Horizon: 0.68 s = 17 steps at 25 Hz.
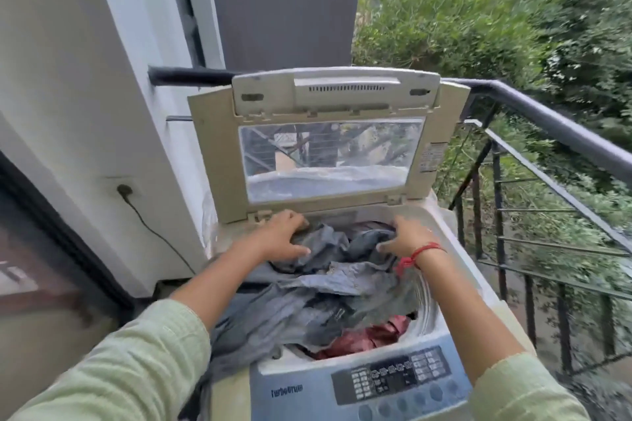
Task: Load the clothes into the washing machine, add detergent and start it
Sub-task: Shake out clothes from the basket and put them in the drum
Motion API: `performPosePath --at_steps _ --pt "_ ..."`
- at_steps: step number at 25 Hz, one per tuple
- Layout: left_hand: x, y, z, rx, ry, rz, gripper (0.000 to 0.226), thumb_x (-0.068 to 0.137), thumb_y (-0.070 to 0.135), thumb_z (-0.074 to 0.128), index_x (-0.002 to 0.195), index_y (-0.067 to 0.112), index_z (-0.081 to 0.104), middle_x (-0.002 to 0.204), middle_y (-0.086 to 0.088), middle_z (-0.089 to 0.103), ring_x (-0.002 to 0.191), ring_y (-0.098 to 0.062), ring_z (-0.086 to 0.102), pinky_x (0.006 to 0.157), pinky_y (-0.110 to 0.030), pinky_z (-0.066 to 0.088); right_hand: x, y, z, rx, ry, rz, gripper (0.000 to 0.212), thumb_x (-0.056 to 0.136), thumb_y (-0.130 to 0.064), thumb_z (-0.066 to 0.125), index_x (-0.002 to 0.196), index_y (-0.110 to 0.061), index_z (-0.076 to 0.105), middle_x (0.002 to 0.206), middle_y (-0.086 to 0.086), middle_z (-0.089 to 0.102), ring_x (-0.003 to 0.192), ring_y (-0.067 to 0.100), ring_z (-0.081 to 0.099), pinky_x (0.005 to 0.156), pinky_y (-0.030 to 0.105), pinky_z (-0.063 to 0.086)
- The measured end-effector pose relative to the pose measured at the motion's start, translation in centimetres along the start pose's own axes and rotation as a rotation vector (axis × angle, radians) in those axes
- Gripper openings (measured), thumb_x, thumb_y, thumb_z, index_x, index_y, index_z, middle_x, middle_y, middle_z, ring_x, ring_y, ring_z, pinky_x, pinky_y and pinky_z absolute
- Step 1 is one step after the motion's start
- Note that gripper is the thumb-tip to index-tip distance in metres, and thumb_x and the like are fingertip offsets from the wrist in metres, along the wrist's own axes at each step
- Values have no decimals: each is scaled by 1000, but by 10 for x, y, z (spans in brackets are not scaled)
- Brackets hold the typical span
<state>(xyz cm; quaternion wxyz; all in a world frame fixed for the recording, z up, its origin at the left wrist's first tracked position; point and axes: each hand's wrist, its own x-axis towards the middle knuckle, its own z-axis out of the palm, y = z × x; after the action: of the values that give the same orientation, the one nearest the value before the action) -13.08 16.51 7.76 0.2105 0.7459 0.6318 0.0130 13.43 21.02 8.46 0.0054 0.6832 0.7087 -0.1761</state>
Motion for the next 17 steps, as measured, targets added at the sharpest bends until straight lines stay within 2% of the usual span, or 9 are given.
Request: performPosePath --at_steps 1,3,5,6,9,11,13,15,17 --pt "-15 -11 5 -70 102 -14 56 83 49 58 132 27 43 136 0 39 127 -22 38 106 -45 31 2 -10 8 -85 -121 -8 71 72 -50 67 129 -16 45 129 17 49 115 34 52 94 42 47" --pt "-53 -42 13 -259 451 -64 43 82 46 55 120 25 55 126 -2 50 118 -22 46 102 -40 35 -9 -44 20 -92 -93 -120 69 76 -51 65 133 -18 44 131 16 43 120 37 46 100 43 42" --pt "-102 -85 24 -368 694 -231 29 86 31 60 113 19 60 118 -6 54 111 -25 51 94 -35 38 -41 -100 39 16 42 -409 57 82 -47 62 128 -17 49 126 13 46 118 34 47 99 39 42" --pt "-128 -114 35 -378 707 -360 26 88 24 60 113 17 60 118 -8 54 111 -27 51 93 -35 38 -62 -135 55 54 45 -584 53 82 -46 62 126 -17 51 125 12 47 117 32 47 99 37 41" --pt "-186 -187 77 -326 519 -610 31 85 19 63 115 15 58 121 -14 51 114 -34 49 95 -39 38 -114 -223 120 -125 -173 -922 64 76 -57 63 129 -24 50 140 6 38 127 28 38 106 43 32" --pt "-209 -210 105 -294 329 -615 35 84 22 63 118 20 55 126 -11 46 118 -32 44 100 -39 36 -129 -253 160 -527 -291 -949 71 73 -61 62 132 -24 48 145 7 32 133 31 29 109 55 21" --pt "-216 -214 123 -291 174 -561 38 84 25 62 121 24 52 131 -6 41 122 -28 39 103 -36 34 -131 -254 178 -777 -244 -921 56 83 -50 57 130 -20 50 141 9 38 133 32 29 109 61 14" --pt "-216 -209 127 -293 114 -499 46 82 28 64 125 26 48 133 -3 37 126 -26 36 103 -36 34 -127 -244 175 -537 -162 -901 28 88 -34 53 112 -21 59 122 8 54 121 29 45 108 53 22" --pt "-215 -202 122 -285 84 -436 67 76 35 71 134 29 38 137 -2 34 128 -26 35 103 -39 35 -125 -229 153 143 -170 -765 10 93 -22 50 89 -16 58 92 8 62 94 22 59 89 42 42"
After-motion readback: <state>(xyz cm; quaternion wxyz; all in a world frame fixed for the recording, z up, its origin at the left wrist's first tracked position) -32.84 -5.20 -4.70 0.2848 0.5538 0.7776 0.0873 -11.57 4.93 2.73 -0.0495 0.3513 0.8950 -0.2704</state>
